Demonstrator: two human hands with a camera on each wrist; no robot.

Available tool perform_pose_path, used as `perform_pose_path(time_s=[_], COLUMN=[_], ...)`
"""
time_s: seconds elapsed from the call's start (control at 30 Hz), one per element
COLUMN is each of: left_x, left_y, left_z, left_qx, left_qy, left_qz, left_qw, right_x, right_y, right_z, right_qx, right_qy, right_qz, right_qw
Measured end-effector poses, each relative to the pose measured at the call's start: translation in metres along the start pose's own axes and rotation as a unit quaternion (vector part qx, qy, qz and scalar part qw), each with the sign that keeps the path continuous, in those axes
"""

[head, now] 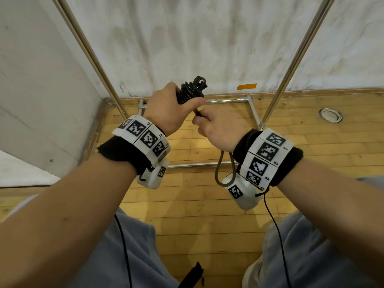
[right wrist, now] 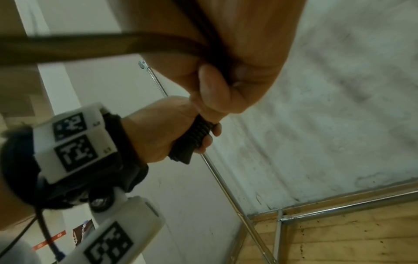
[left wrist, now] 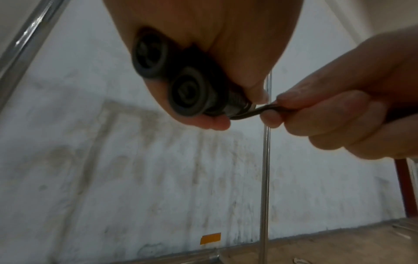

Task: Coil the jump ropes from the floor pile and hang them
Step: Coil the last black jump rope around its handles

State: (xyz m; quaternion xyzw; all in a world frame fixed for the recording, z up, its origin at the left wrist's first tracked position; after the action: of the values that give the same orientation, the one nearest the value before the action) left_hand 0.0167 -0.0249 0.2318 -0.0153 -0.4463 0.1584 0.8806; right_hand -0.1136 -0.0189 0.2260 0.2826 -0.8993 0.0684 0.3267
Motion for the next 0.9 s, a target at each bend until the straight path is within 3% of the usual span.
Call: perform_pose_path(time_s=[0.17, 0.33, 0.57, 0.77, 0.9], left_x=[-0.003, -0.009, 0.004, 0.0, -0.002], left_y=[-0.001, 0.007, 0.005, 0.002, 0.0], left_z=[0.0, 0.007, 0.006, -0.001, -0.007], left_qx=[-0.005, -0.06, -0.05, -0.049, -0.034], left_qy=[-0.058, 0.029, 0.042, -0.079, -0.178], left_qz=[-0.001, -0.12, -0.07, -0.055, -0.05], left_qw=[0.998, 0.99, 0.995, 0.994, 0.982], right_x=[0.008, 0.017, 0.008, -0.001, -0.006], right_y=[-0.002, -0.003, -0.001, 0.0, -0.004], right_z=[0.001, 0.013, 0.009, 0.011, 0.011], right_qx=[-0.006, -0.026, -0.021, -0.044, -0.025], right_qy=[-0.009, -0.031, -0.03, -0.031, 0.077], right_qz=[0.021, 0.052, 0.033, -0.015, -0.038], right_qw=[1.0, 0.998, 0.999, 0.998, 0.996])
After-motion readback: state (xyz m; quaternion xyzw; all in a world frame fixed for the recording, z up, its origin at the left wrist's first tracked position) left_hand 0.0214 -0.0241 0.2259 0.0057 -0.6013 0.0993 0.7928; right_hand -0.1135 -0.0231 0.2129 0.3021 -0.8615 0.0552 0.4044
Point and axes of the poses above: each hand's wrist, its own y-axis away from the middle knuckle, its own x-axis out of the back of the hand, z = x × y, the point moved 6 cm from there along -y, towards the middle knuckle
